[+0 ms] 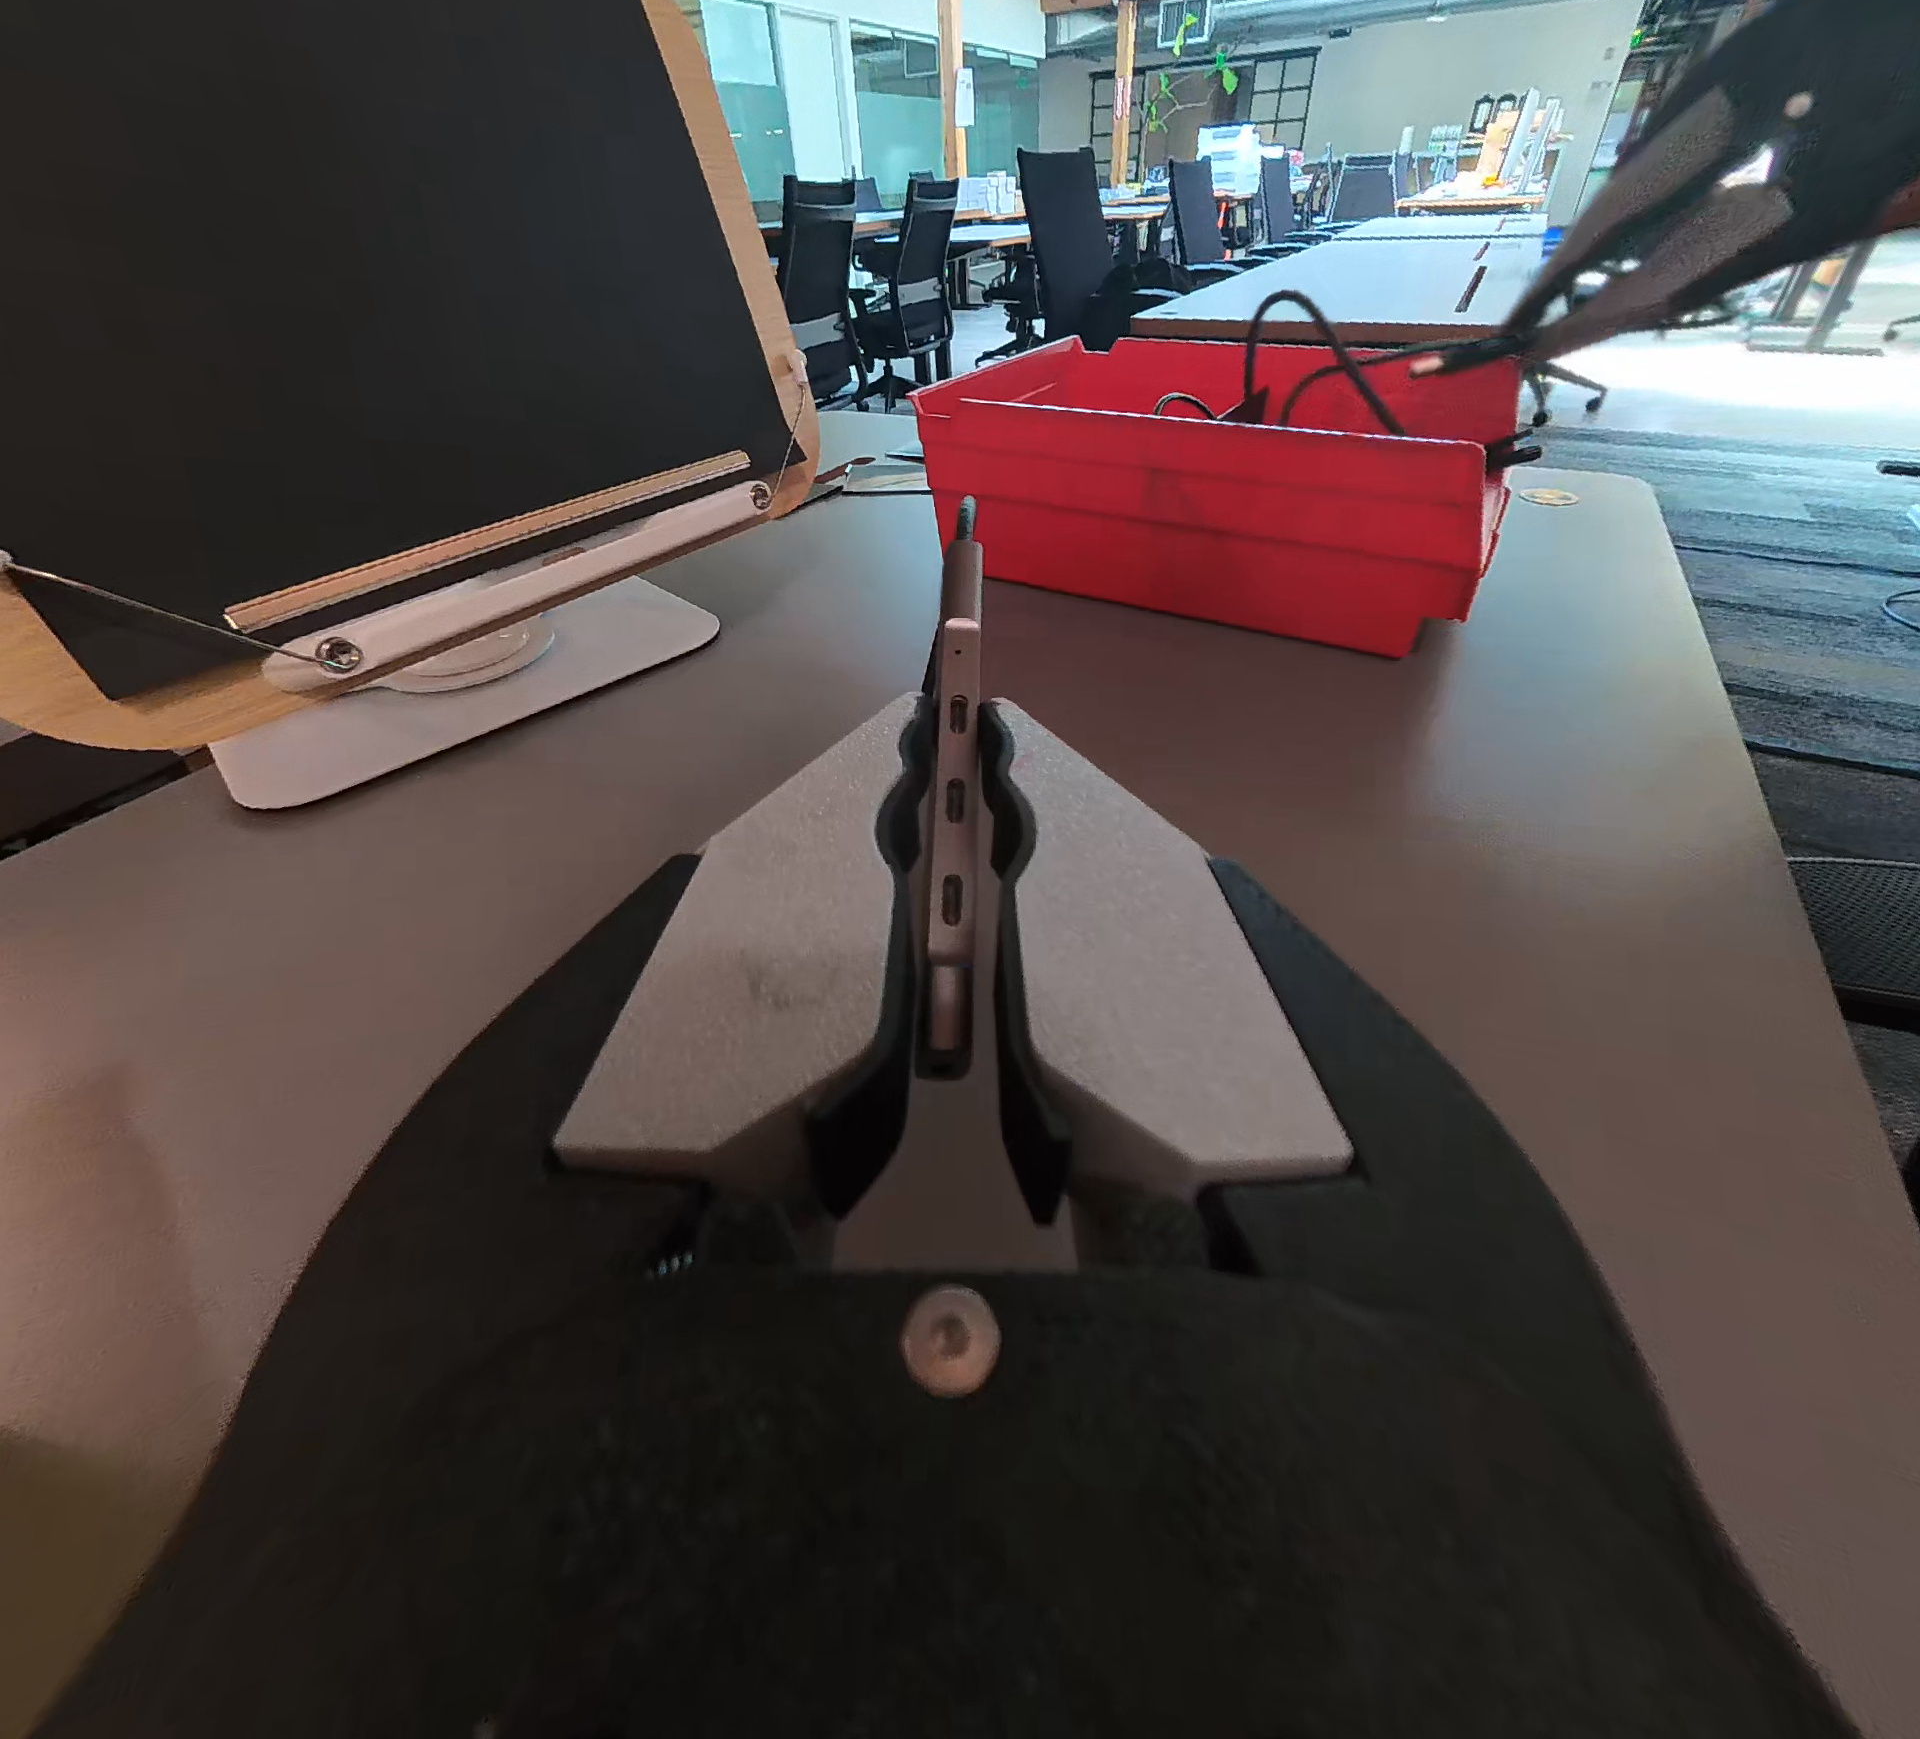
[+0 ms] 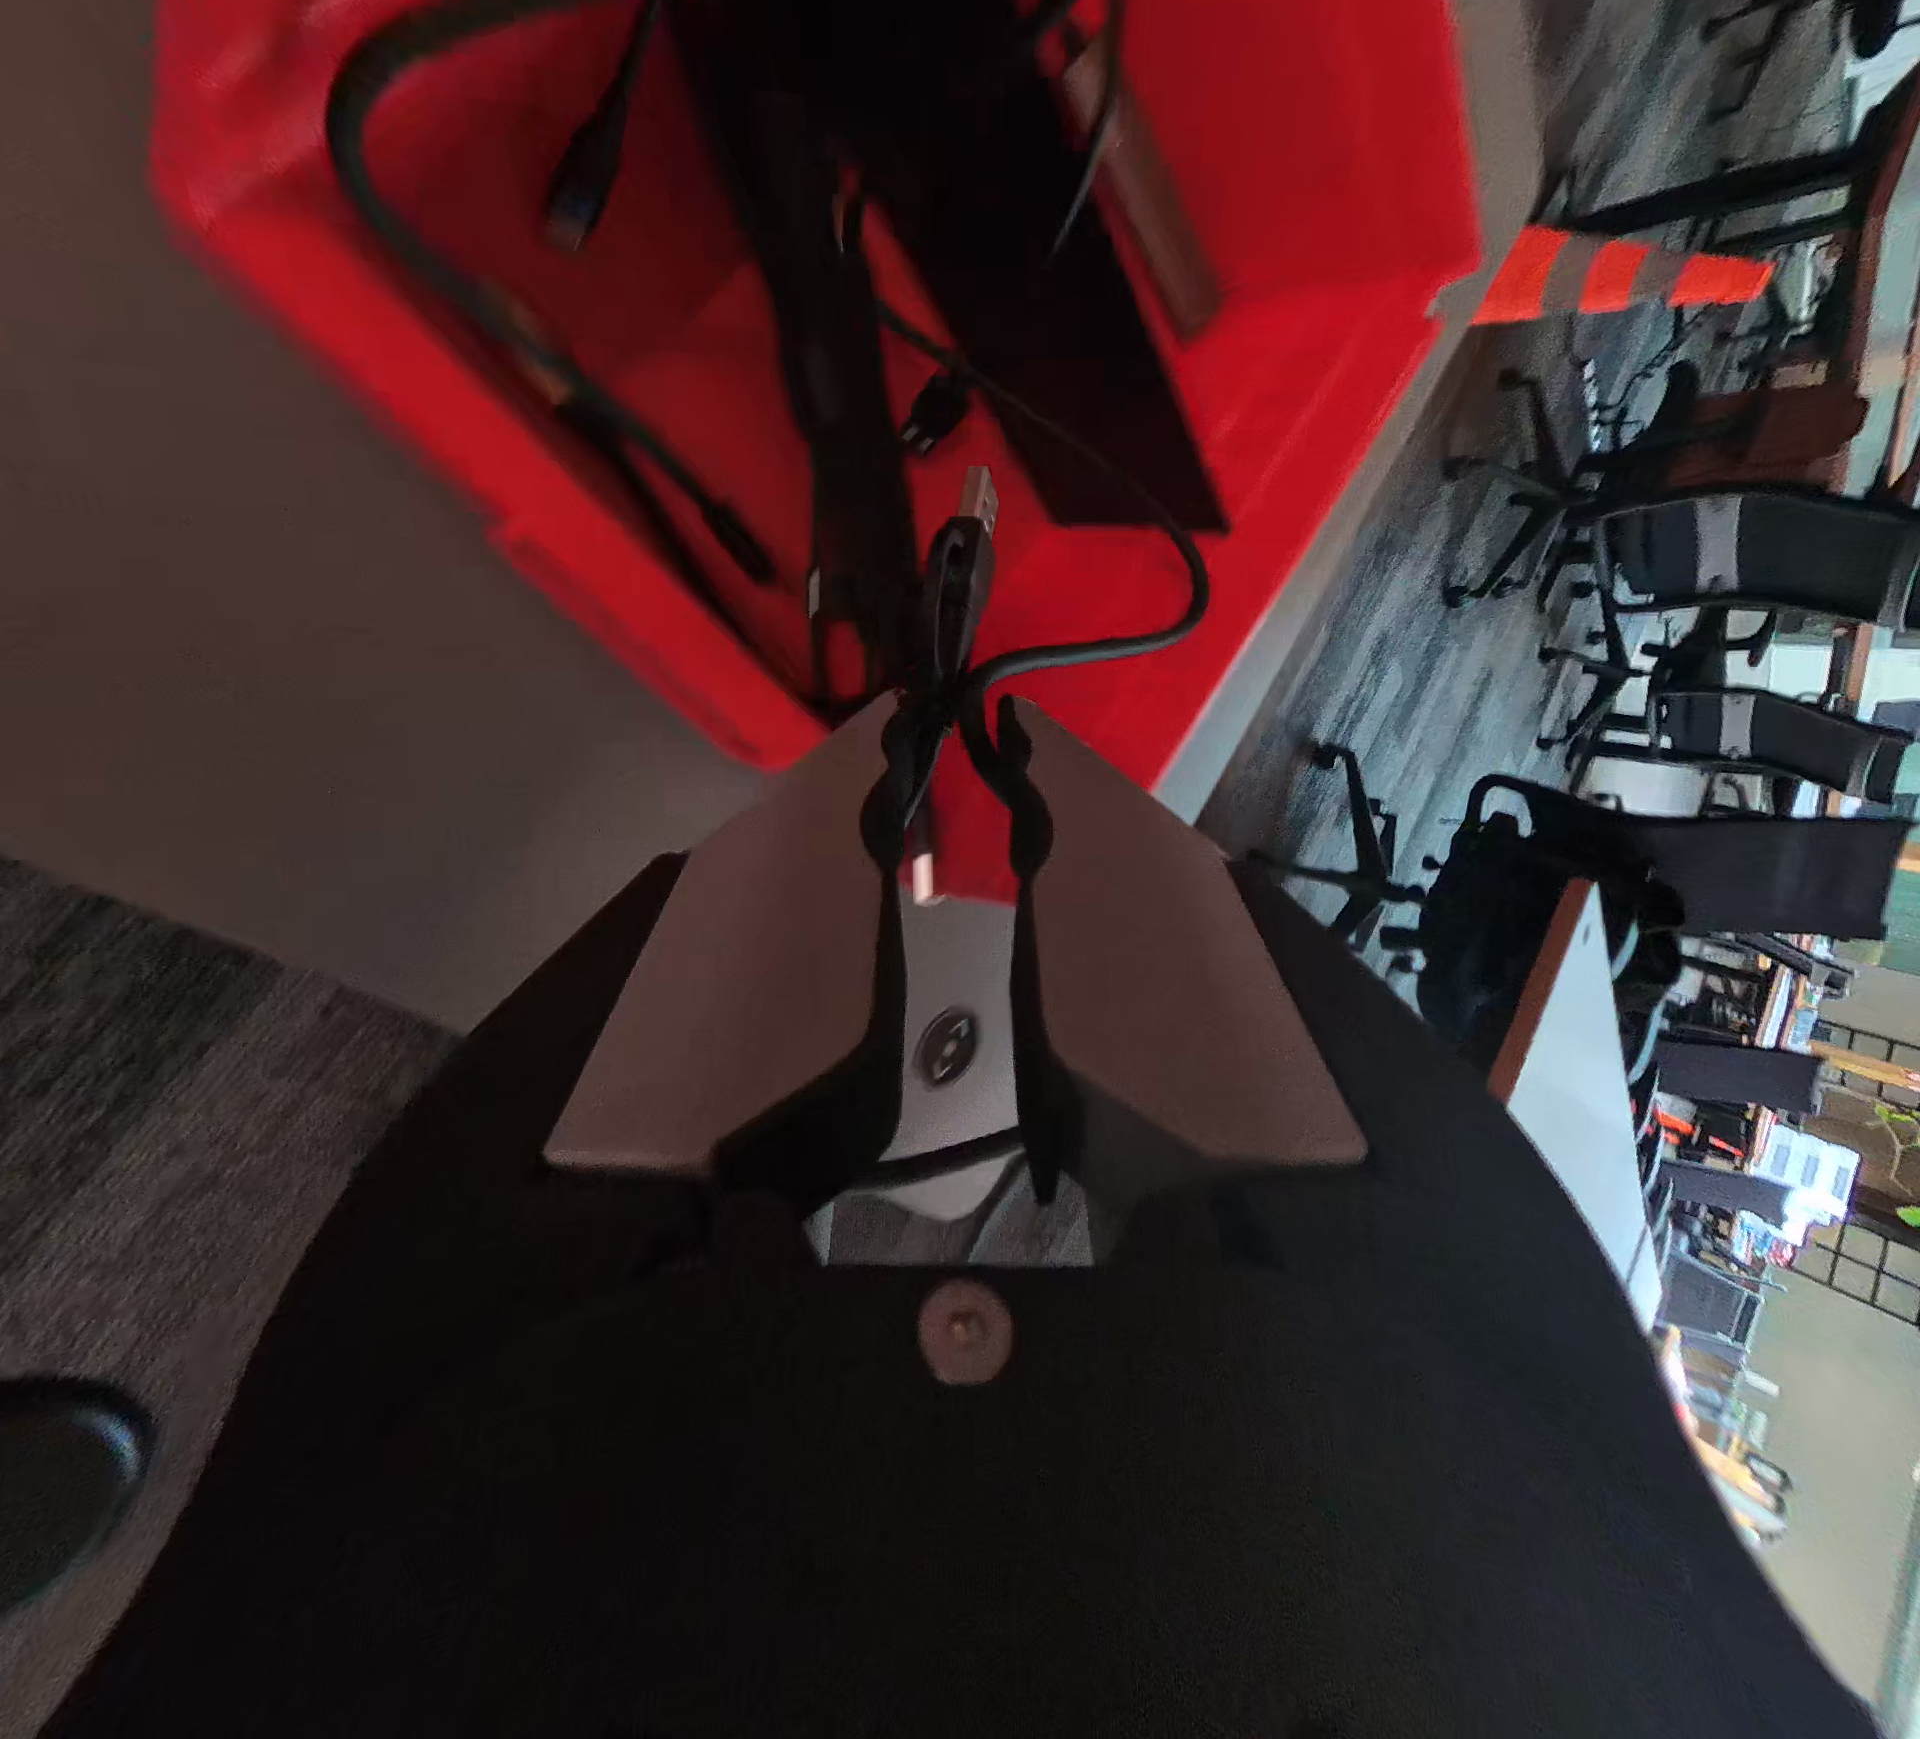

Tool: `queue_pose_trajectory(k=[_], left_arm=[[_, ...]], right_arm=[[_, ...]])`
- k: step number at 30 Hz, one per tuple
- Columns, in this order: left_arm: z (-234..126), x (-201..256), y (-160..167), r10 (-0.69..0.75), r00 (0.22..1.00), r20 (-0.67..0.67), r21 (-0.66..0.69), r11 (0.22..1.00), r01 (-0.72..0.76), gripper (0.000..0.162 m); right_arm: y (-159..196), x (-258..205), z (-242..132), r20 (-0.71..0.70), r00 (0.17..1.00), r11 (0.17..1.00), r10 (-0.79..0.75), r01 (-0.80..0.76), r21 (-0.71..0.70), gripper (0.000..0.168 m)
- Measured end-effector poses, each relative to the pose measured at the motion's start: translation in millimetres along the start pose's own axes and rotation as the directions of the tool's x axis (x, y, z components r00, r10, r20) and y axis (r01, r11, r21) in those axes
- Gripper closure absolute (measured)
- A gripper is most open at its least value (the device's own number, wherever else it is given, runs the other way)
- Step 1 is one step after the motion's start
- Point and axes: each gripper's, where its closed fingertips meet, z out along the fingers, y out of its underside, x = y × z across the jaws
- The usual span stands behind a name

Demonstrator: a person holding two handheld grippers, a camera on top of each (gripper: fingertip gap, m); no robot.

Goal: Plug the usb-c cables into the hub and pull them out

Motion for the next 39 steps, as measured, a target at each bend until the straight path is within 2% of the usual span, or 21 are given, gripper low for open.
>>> queue_pose_trajectory(k=[2,4,7,9,10,12,17,19,21,23,25,27,30,32,34,37,39], left_arm=[[2,1,1,0.001,1.0,-0.006,-0.005,1.0,-0.001,0.156],[2,3,3,0.014,1.0,-0.01,-0.014,1.0,-0.014,0.156],[2,7,4,0.035,0.999,-0.024,-0.014,0.999,-0.036,0.156],[1,11,3,0.049,0.998,-0.045,-0.012,0.999,-0.049,0.156],[1,13,4,0.06,0.997,-0.053,-0.013,0.998,-0.061,0.156],[1,19,2,0.086,0.994,-0.073,-0.009,0.996,-0.087,0.156],[2,32,-1,0.132,0.984,-0.123,0.007,0.991,-0.132,0.156],[2,41,-3,0.158,0.974,-0.162,0.024,0.987,-0.156,0.156],[2,50,-2,0.189,0.963,-0.192,0.031,0.982,-0.187,0.156],[3,56,0,0.212,0.953,-0.217,0.028,0.977,-0.211,0.156],[4,64,2,0.224,0.941,-0.253,0.031,0.974,-0.223,0.156],[2,73,2,0.235,0.929,-0.286,0.045,0.972,-0.232,0.156],[0,80,3,0.237,0.918,-0.319,0.053,0.971,-0.232,0.156],[-1,81,3,0.228,0.916,-0.33,0.052,0.973,-0.223,0.156],[-2,84,5,0.199,0.912,-0.357,0.041,0.979,-0.198,0.156],[2,76,0,0.136,0.937,-0.321,0.044,0.991,-0.129,0.154],[5,57,-2,0.095,0.97,-0.225,0.038,0.995,-0.089,0.146]], right_arm=[[-17,14,9,0.046,0.999,1.0,-0.015,0.015,0.013,0.157],[-28,3,32,0.207,0.978,0.999,-0.01,0.016,-0.029,0.158],[-36,-45,67,0.517,0.851,0.99,0.095,-0.024,-0.142,0.157],[-36,-59,74,0.602,0.781,0.975,0.167,-0.04,-0.218,0.156],[-41,-54,71,0.597,0.781,0.975,0.184,-0.071,-0.209,0.157],[-61,-43,52,0.6,0.781,0.985,0.175,-0.145,-0.098,0.156],[-78,7,4,0.427,0.884,0.971,0.19,-0.234,0.053,0.124],[-98,8,-19,0.4,0.902,0.958,0.164,-0.241,0.152,0.117],[-135,-15,-46,0.452,0.889,0.926,0.075,-0.23,0.3,0.114],[-174,-60,-72,0.552,0.83,0.881,-0.075,-0.205,0.427,0.115],[-206,-104,-83,0.574,0.787,0.84,-0.226,-0.142,0.524,0.111],[-235,-135,-76,0.516,0.799,0.803,-0.31,-0.07,0.592,0.116],[-265,-180,-61,0.492,0.765,0.776,-0.415,0.015,0.631,0.121],[-272,-202,-52,0.499,0.725,0.772,-0.475,0.071,0.632,0.133],[-278,-205,-43,0.461,0.734,0.763,-0.499,0.121,0.635,0.16],[-281,-195,-44,0.436,0.743,0.761,-0.508,0.149,0.632,0.161],[-281,-167,-43,0.361,0.799,0.774,-0.481,0.195,0.602,0.161]])
